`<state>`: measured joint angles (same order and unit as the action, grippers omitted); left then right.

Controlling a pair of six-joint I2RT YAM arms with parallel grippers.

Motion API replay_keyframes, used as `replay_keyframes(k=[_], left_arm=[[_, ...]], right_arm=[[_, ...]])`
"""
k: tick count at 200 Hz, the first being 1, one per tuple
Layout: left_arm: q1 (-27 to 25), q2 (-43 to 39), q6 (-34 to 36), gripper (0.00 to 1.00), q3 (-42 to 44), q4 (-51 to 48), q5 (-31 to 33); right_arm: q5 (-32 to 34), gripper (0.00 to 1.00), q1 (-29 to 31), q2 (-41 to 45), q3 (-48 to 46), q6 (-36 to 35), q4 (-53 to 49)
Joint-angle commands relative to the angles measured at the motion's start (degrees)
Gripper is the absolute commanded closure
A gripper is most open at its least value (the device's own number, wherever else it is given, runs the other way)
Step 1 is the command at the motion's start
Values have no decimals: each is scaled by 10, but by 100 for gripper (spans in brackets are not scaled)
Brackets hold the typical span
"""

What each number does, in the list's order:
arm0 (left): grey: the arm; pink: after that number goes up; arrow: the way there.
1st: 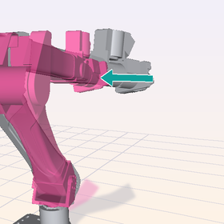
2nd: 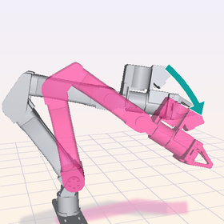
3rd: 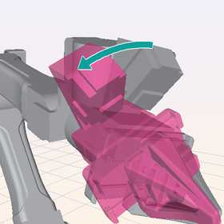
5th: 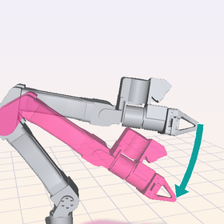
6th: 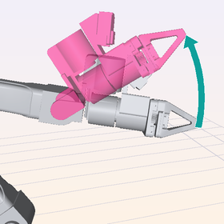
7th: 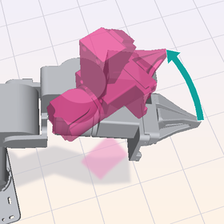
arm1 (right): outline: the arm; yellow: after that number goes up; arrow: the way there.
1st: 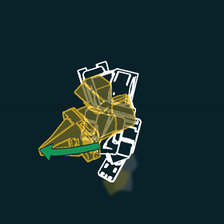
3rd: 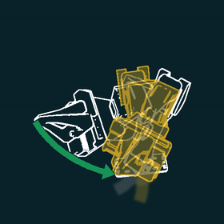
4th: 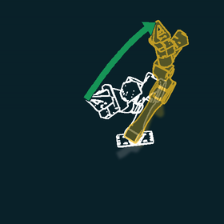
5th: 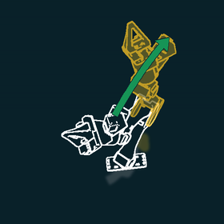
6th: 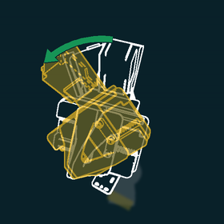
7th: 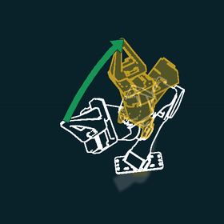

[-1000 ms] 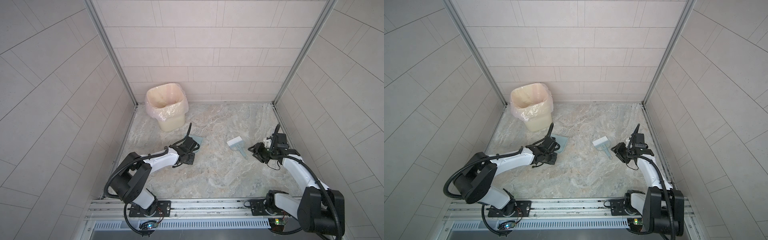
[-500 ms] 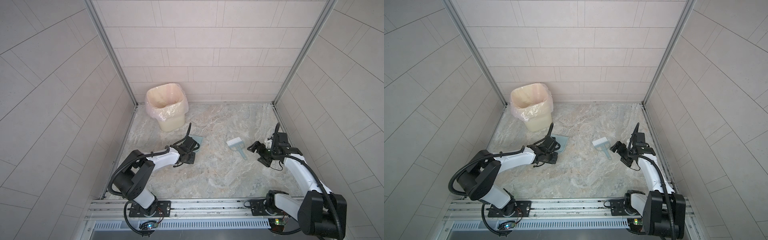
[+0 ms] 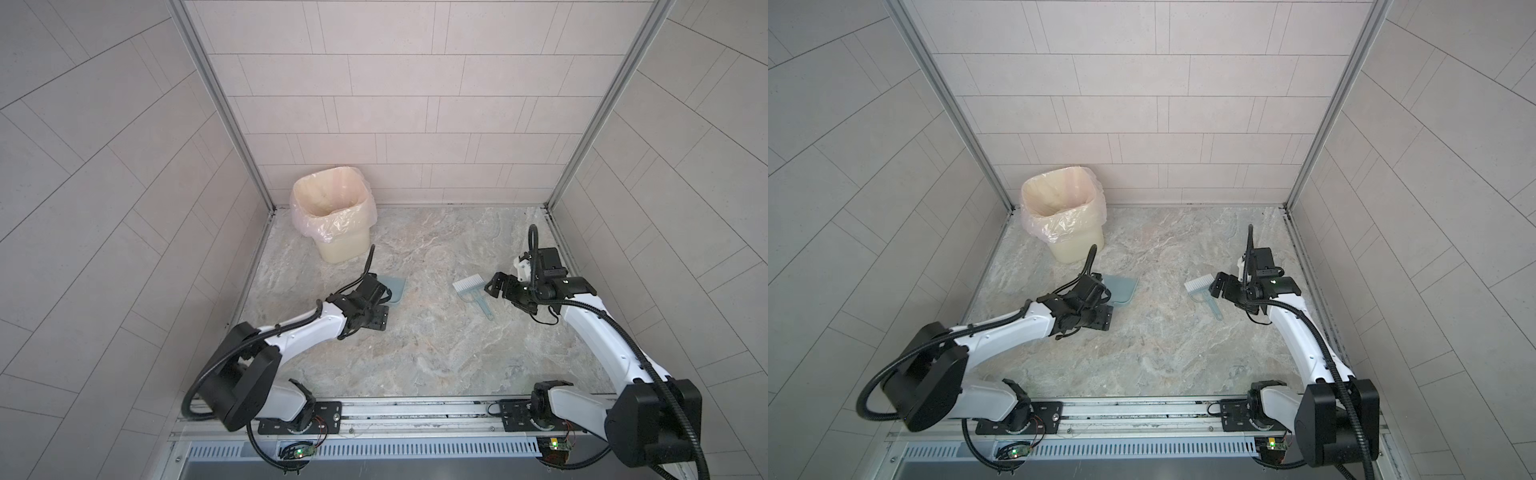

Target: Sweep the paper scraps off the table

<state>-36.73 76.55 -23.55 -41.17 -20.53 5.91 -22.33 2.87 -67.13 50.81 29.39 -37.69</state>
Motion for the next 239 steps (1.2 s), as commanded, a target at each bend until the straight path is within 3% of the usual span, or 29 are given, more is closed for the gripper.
replay_keyframes(k=[1,30,104,141,168,239], left_arm=[[6,-52,18,12,-2,-37,78],[28,-105,49,8,1,-39,124],[142,-159,177,5,48,117,176],[217,-132,201,5,83,246,158],[238,-96,237,5,125,391,165],[286,20,263,6,178,636,123]], right_arm=[[59,1,21,-17,23,-45,32],[112,1,42,-27,31,-95,98],[218,1,42,-61,-49,-233,335],[229,1,21,-104,-101,-273,456],[245,1,8,-133,-134,-283,532],[222,1,-36,-153,-204,-265,663]])
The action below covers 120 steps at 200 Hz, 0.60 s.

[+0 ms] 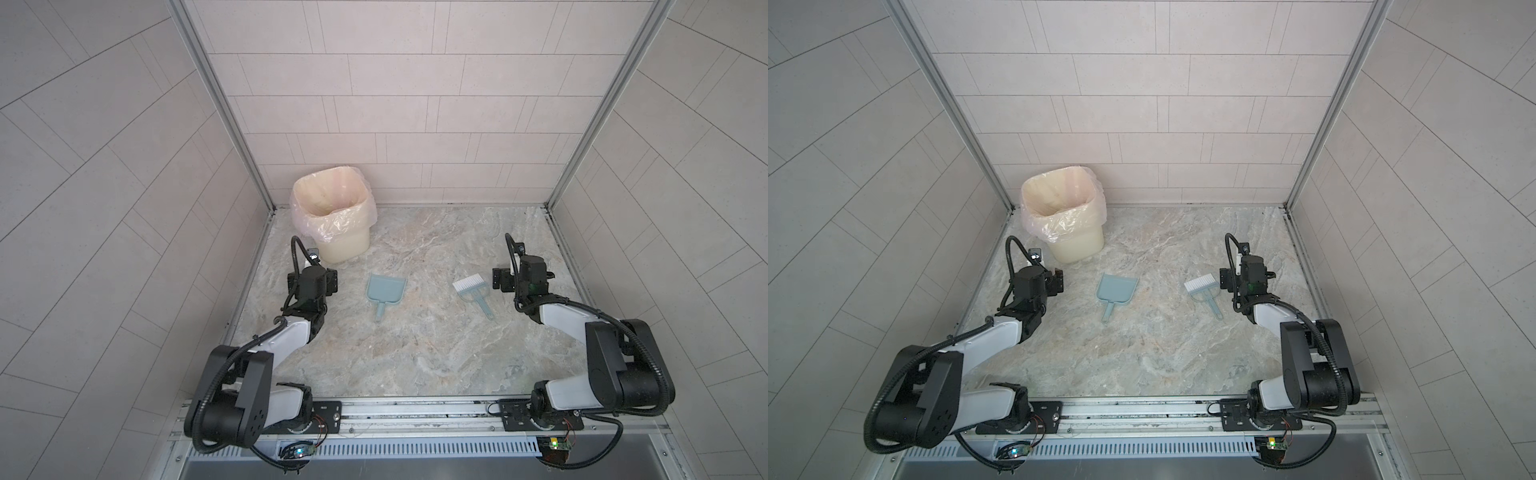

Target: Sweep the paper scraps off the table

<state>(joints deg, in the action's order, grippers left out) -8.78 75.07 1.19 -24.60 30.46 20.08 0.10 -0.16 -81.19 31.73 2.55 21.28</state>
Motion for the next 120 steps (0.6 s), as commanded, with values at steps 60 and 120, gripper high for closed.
replay_keyframes(k=[60,120], left_arm=[[13,109,-1,6,41,235,10],[14,171,-7,5,52,315,37]], right_arm=[[1,4,-8,-41,-24,9,113],[17,4,-3,-53,-76,6,213]])
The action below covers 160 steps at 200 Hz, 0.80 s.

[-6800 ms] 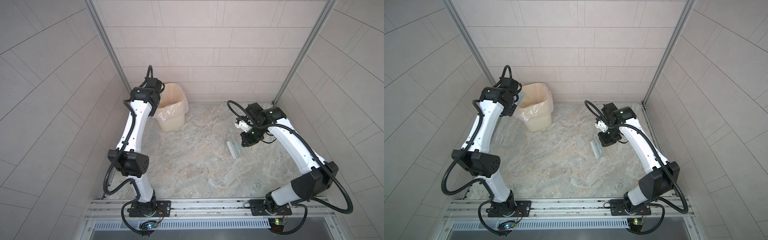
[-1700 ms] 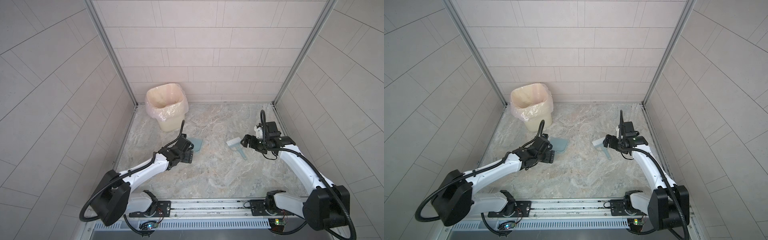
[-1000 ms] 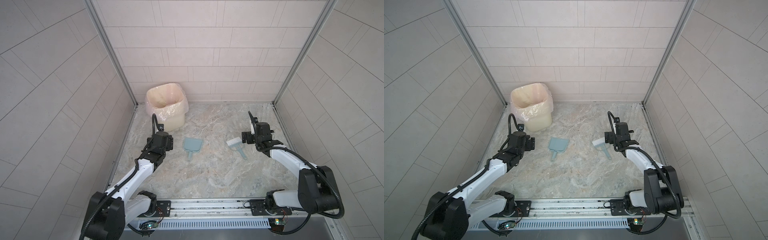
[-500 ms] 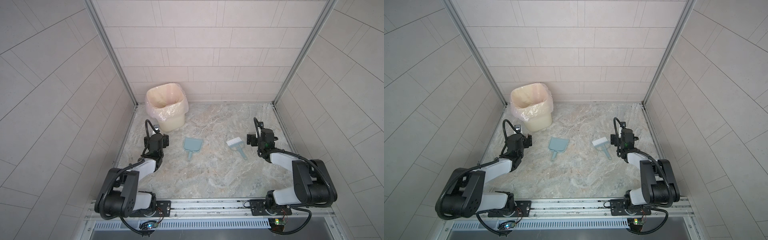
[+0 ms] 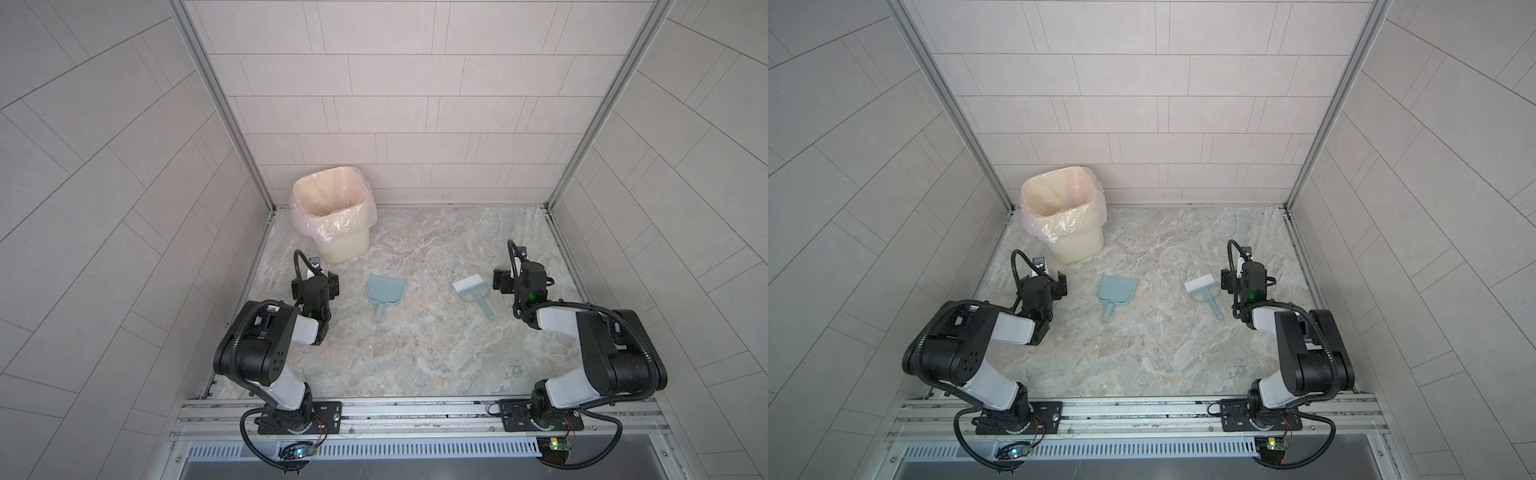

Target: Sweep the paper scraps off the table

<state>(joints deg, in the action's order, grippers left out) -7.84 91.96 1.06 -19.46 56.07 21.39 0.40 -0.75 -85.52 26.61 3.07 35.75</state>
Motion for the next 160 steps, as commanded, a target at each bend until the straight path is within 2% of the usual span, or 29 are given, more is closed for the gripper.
replay_keyframes(k=[1,21,52,86,93,160], left_arm=[[4,2,-5,5,0,59,25],[4,-2,-15,4,-23,3,37],[5,-1,-12,0,-22,8,35],[6,-1,-12,0,-22,10,36],[5,-1,-12,0,-22,10,36],[5,-1,-11,0,-22,11,37]], right_arm=[[15,4,3,-10,-24,1,66],[20,4,6,-9,-19,1,55],[21,4,6,-10,-20,0,58],[21,5,7,-9,-21,-1,59],[22,1,8,-9,-21,0,59],[23,1,7,-9,-21,0,59]])
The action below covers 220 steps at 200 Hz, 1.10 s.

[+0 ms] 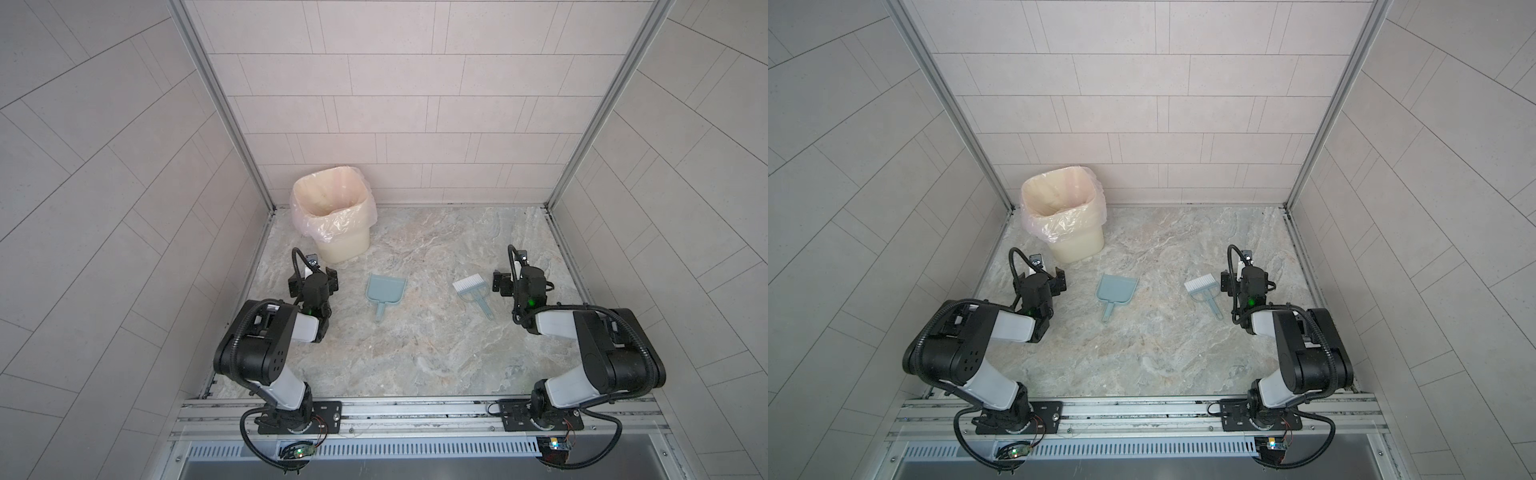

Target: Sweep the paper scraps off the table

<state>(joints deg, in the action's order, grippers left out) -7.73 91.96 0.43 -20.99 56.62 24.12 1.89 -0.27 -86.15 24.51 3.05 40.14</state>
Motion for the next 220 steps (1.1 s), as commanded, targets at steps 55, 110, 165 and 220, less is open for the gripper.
replay_keyframes(k=[55,110,165,220], left_arm=[[4,1,-6,0,-9,3,9],[6,3,-8,0,-10,-1,9],[4,-1,-6,0,-6,5,10],[5,0,-5,0,-6,5,9]], right_arm=[[8,0,3,-3,0,-1,16],[8,0,3,-2,0,0,15],[22,0,11,-4,2,-5,11],[22,0,11,-3,2,-5,12]])
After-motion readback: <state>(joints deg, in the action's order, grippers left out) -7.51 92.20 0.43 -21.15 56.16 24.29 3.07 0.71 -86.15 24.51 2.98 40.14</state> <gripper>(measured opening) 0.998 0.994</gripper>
